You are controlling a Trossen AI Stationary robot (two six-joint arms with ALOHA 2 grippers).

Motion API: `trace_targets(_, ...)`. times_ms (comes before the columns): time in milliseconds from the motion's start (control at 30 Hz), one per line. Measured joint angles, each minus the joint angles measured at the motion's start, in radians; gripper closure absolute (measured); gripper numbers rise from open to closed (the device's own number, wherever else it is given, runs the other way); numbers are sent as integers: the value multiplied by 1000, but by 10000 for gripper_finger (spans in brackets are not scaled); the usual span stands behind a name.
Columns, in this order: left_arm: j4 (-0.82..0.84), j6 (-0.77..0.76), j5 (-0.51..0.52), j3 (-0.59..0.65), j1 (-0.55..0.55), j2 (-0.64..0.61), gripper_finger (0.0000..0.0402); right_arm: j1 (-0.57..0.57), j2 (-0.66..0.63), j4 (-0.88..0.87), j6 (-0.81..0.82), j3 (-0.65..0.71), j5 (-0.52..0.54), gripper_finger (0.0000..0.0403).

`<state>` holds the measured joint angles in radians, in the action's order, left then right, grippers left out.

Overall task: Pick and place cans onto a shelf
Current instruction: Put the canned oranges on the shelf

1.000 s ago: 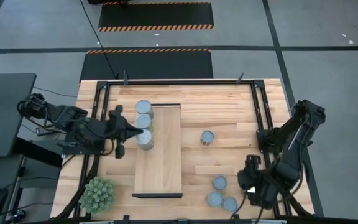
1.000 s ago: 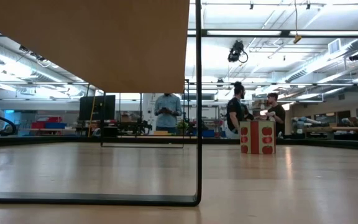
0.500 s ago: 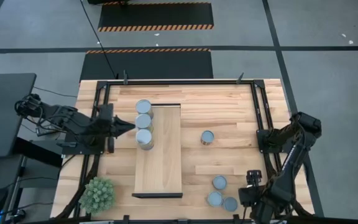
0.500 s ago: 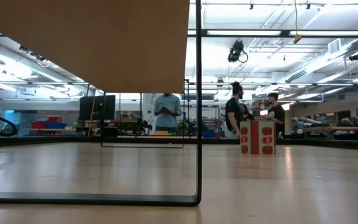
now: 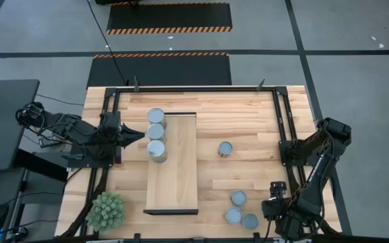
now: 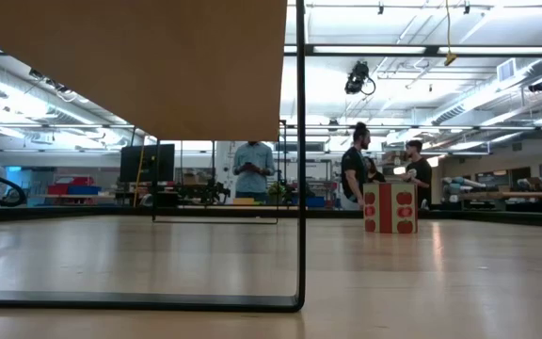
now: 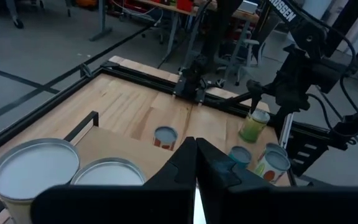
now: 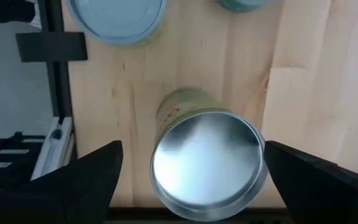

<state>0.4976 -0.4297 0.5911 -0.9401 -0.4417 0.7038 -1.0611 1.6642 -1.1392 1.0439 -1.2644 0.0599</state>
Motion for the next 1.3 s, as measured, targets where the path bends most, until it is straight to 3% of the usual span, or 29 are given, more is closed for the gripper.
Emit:
trace_targets(567, 1, -8, 0, 0, 0, 1, 386, -8, -8, -41, -26, -11, 9, 5)
trace_targets(900, 10, -5, 0, 0, 0, 1, 386, -17, -42, -69, 66, -6, -8, 11)
trace_targets(1300, 13, -12, 0, 0, 0, 1, 386, -74, -147, 0, 184, 113, -84, 6)
